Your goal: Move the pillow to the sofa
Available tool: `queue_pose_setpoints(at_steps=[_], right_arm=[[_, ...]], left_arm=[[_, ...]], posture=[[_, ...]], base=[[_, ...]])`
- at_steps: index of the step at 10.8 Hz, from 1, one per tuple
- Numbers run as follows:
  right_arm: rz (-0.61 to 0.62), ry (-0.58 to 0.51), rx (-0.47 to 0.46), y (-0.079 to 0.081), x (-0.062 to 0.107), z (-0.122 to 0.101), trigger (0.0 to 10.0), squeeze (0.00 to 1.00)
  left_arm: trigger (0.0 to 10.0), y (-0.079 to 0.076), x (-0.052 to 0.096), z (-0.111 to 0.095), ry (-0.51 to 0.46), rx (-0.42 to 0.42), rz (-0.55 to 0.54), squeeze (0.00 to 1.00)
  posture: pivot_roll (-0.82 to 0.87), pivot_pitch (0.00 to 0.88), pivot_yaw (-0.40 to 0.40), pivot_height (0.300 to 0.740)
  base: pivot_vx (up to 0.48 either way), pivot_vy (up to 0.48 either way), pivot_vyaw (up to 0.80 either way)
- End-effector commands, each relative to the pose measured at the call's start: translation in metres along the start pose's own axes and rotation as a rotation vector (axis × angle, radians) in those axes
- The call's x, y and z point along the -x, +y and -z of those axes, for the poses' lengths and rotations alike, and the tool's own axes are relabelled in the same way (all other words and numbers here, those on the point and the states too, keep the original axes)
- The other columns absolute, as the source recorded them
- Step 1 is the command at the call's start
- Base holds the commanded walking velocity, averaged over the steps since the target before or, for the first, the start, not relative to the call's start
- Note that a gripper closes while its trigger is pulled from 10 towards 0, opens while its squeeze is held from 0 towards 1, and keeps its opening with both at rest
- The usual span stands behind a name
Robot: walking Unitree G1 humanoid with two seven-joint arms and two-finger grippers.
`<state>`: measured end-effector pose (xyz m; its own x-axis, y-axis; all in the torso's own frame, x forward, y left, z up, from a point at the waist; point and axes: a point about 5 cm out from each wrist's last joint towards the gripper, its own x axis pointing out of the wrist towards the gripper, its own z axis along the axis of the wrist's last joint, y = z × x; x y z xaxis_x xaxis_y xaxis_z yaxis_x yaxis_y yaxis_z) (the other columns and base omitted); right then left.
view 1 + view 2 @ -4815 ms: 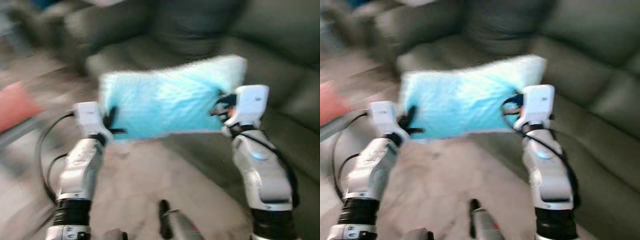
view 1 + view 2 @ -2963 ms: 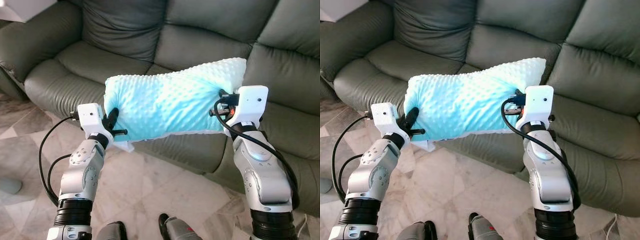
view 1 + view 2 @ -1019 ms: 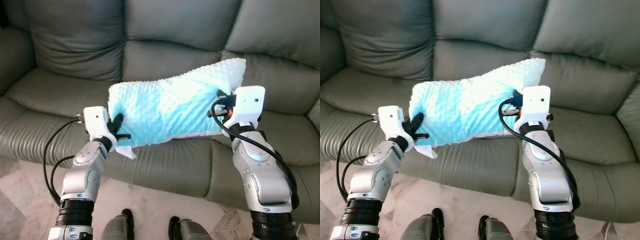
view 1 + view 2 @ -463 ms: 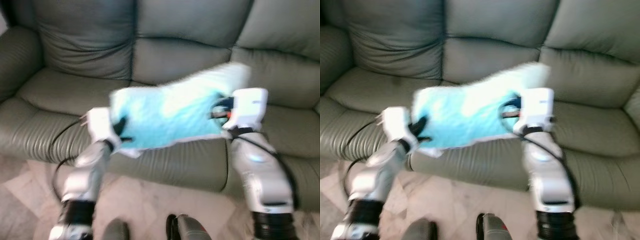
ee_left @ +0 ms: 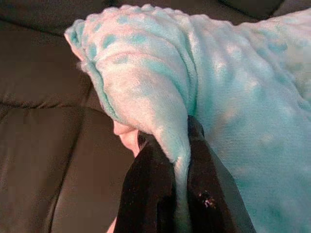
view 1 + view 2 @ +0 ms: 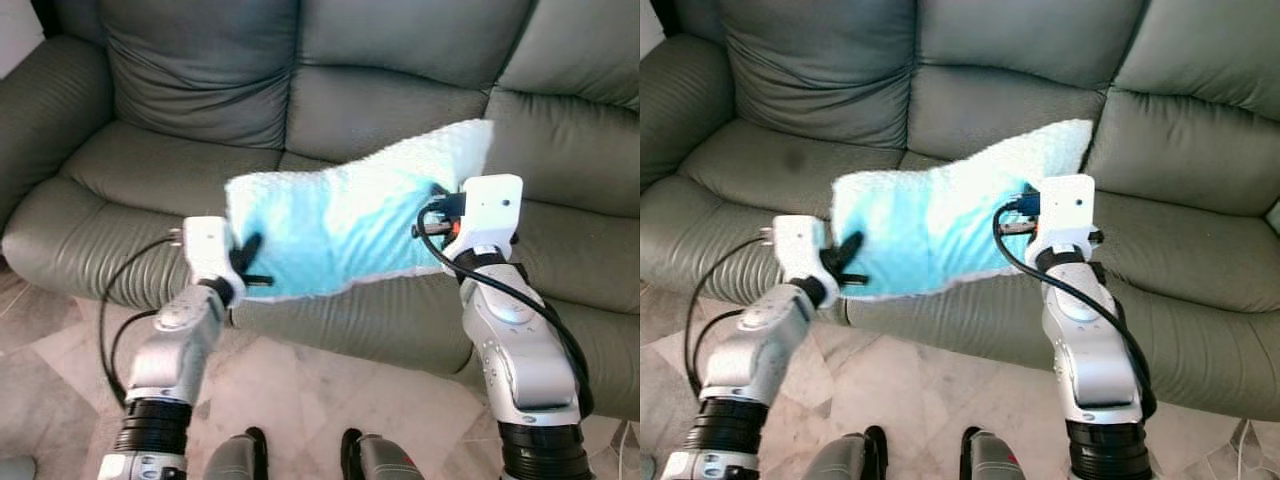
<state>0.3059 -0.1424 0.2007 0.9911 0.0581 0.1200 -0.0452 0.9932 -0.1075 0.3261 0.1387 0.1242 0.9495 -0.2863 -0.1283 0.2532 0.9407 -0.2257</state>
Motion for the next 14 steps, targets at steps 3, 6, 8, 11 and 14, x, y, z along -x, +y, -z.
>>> queue_pose_setpoints(at_steps=[3,6,8,11,14], right_arm=[[0.025,0.006,0.01,-0.0047,0.002,0.0,10.0,0.0],[0.028,0.011,0.013,-0.0058,0.0014,0.0006,10.0,0.0],[0.027,0.016,0.018,-0.0066,0.0019,0.0009,10.0,0.0],[0.018,0.014,0.023,-0.0063,0.0024,0.0011,10.0,0.0],[0.009,0.019,0.025,-0.0054,0.0032,0.0019,10.0,0.0]], left_arm=[[10.0,-0.0041,0.0011,-0.0017,-0.018,-0.006,0.026,0.0],[10.0,-0.0046,0.001,0.0004,-0.017,0.013,0.029,0.0],[10.0,-0.0051,0.0013,0.0023,-0.018,0.024,0.029,0.0],[10.0,-0.006,0.0018,0.0053,-0.015,0.035,0.022,0.0],[10.0,-0.0112,0.0028,0.0059,-0.027,0.062,0.031,0.0]], posture=[[-0.14,0.24,-0.049,0.74],[-0.14,0.236,-0.051,0.74],[-0.15,0.235,-0.054,0.74],[-0.15,0.237,-0.06,0.74],[-0.15,0.241,-0.064,0.74]], base=[[0.0,0.0,-0.19],[0.0,0.0,-0.77],[0.0,0.0,-0.77],[0.0,0.0,-0.5],[0.0,0.0,0.0]])
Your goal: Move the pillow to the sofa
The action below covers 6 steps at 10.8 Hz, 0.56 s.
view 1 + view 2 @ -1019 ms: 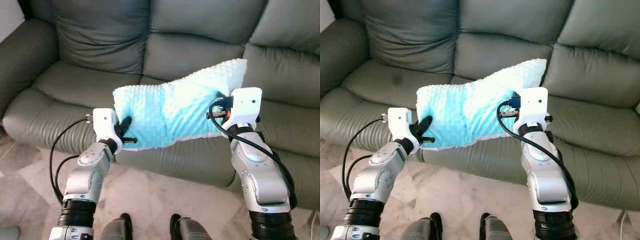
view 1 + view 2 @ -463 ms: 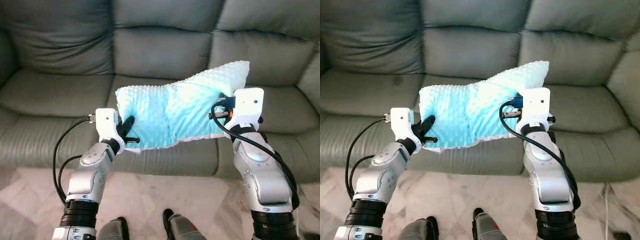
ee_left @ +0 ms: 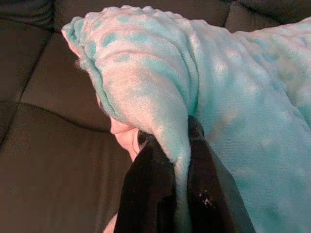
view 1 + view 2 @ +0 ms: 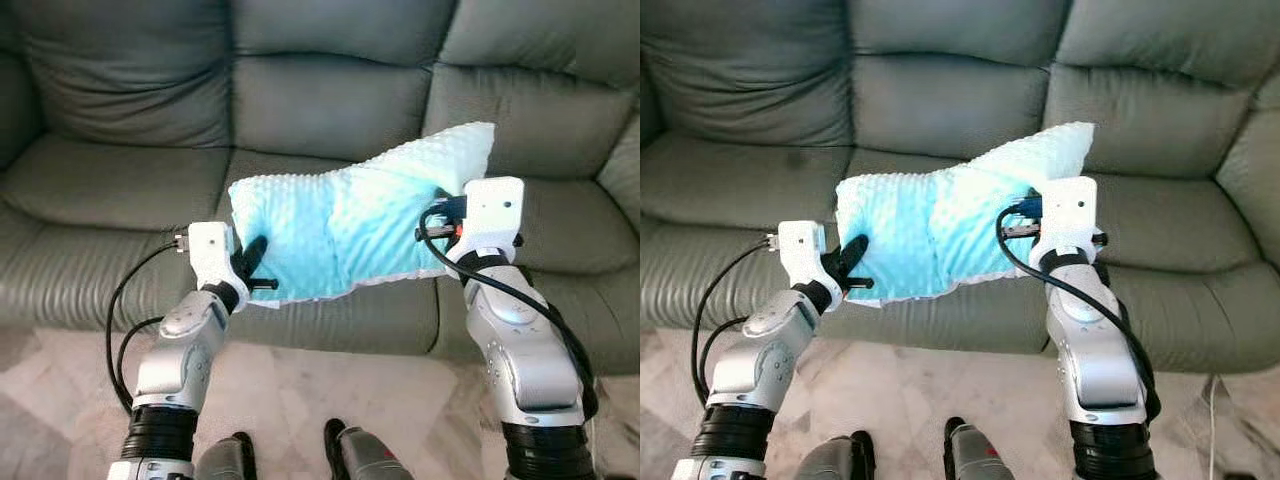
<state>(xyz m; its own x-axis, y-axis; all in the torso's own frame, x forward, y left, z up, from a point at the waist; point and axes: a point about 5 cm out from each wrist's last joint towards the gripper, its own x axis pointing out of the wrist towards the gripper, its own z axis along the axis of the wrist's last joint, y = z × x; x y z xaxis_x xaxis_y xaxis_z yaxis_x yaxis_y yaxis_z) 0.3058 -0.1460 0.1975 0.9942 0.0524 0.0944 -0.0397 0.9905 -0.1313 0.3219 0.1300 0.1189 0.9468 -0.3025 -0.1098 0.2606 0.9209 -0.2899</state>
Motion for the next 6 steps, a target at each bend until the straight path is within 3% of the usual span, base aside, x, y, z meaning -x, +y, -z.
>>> queue_pose_setpoints(at_steps=[1,6], right_arm=[[0.005,-0.004,0.001,-0.0022,0.0028,-0.0012,10.0,0.0],[-0.006,0.001,0.001,-0.0024,0.0038,-0.001,10.0,0.0]], left_arm=[[10.0,-0.0037,0.002,-0.0015,-0.018,0.006,0.01,0.0],[10.0,-0.0037,0.0027,-0.0007,-0.016,0.005,0.01,0.0]], posture=[[-0.15,0.242,-0.065,0.74],[-0.15,0.247,-0.068,0.74]], base=[[0.0,0.0,0.0],[0.0,0.0,0.0]])
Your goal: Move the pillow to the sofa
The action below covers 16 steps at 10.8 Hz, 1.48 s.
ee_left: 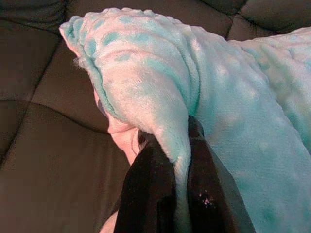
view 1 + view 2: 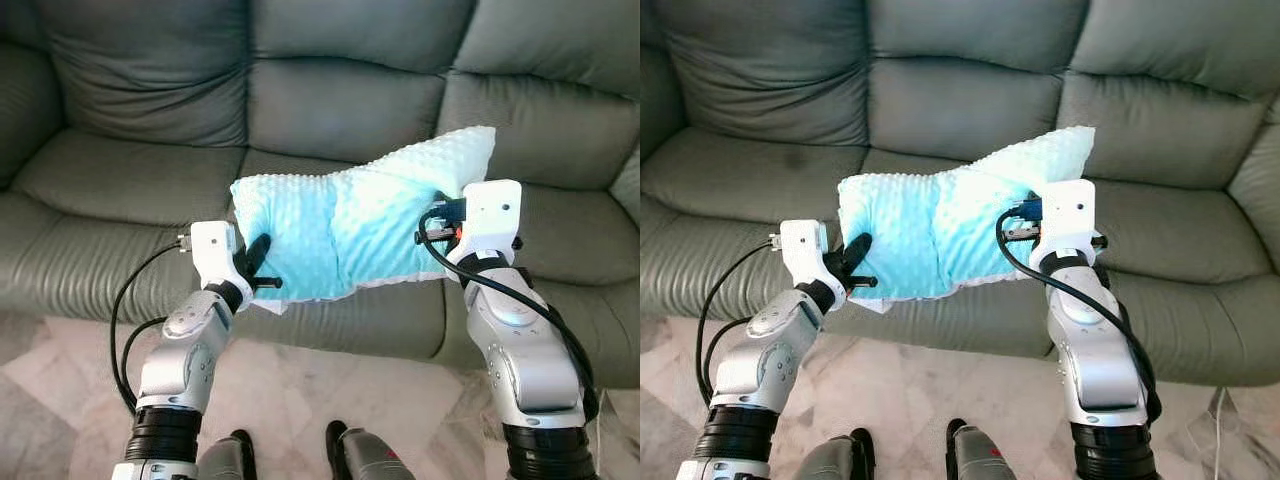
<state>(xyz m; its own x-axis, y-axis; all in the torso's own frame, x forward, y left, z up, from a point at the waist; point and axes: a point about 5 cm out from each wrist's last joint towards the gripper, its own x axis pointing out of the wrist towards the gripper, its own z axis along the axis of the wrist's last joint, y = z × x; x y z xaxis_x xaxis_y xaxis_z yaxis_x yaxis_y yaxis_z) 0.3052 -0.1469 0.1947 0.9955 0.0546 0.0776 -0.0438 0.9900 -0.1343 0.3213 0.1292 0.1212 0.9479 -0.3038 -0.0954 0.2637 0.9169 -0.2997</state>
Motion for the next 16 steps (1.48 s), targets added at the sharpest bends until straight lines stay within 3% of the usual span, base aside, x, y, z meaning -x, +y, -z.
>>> queue_pose_setpoints(at_steps=[1,6,16], right_arm=[[-0.003,-0.014,-0.002,-0.0019,0.003,-0.0039,10.0,0.0],[-0.005,-0.014,-0.001,-0.0021,0.0032,-0.0039,10.0,0.0],[-0.017,0.0,-0.011,0.0005,0.0042,-0.0016,10.0,0.0]], left_arm=[[10.0,-0.002,0.0022,0.0013,-0.002,-0.003,0.005,0.0],[10.0,-0.0048,0.0033,-0.0027,-0.037,-0.002,0.045,0.0],[10.0,-0.0052,0.0036,0.005,0.012,0.012,0.041,0.0]], posture=[[-0.16,0.248,-0.069,0.74],[-0.16,0.25,-0.069,0.74],[-0.16,0.254,-0.068,0.74]], base=[[0.0,0.0,0.0],[0.0,0.0,0.0],[0.0,0.0,0.0]])
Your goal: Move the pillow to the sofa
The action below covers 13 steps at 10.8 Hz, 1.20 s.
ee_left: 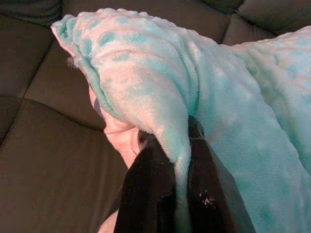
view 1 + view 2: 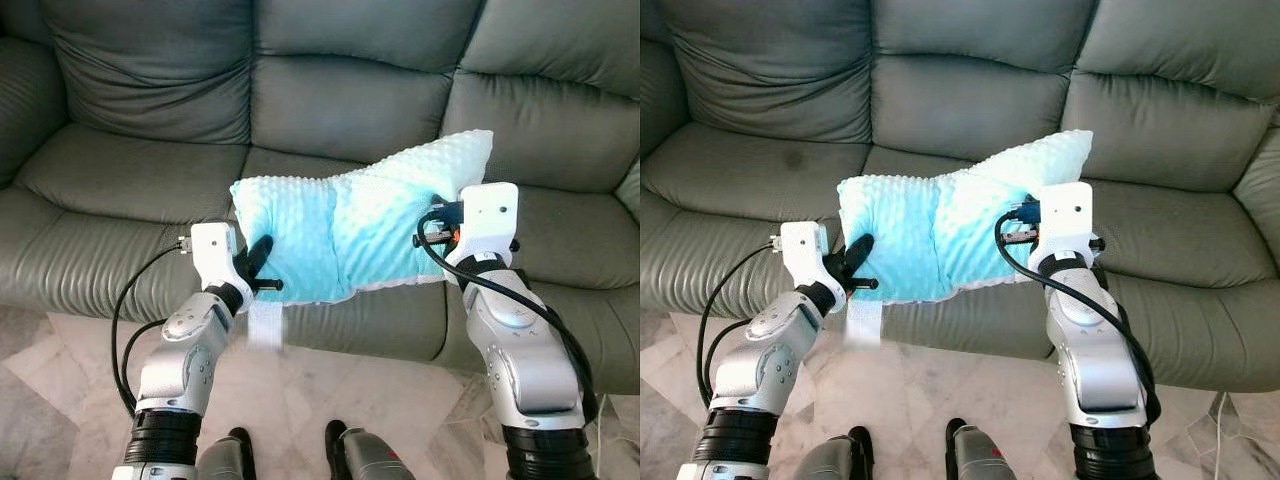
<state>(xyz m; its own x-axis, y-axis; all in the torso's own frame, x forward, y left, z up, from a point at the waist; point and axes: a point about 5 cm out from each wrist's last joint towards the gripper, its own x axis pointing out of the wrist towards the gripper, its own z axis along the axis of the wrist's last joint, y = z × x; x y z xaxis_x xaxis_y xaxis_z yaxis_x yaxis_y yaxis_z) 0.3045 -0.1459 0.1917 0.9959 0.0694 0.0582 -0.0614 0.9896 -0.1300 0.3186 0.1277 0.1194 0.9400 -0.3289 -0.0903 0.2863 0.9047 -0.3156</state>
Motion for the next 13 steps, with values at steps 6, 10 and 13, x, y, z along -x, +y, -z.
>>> queue_pose_setpoints(at_steps=[6,10,13], right_arm=[[-0.005,-0.006,-0.004,-0.0006,0.0067,-0.0022,10.0,0.0],[-0.005,0.004,-0.008,0.0001,0.0081,-0.0008,10.0,0.0],[-0.004,0.006,-0.011,0.001,0.008,-0.0001,10.0,0.0]], left_arm=[[10.0,-0.0059,0.0057,0.007,0.029,0.001,0.022,0.0],[10.0,-0.0061,0.0074,0.0089,0.044,0.0,0.027,0.0],[10.0,-0.0086,0.0092,0.0107,0.054,-0.004,0.05,0.0]], posture=[[-0.16,0.271,-0.072,0.74],[-0.16,0.28,-0.07,0.74],[-0.15,0.281,-0.067,0.74]], base=[[0.0,0.0,0.0],[0.0,0.0,0.0],[0.0,0.0,0.0]])
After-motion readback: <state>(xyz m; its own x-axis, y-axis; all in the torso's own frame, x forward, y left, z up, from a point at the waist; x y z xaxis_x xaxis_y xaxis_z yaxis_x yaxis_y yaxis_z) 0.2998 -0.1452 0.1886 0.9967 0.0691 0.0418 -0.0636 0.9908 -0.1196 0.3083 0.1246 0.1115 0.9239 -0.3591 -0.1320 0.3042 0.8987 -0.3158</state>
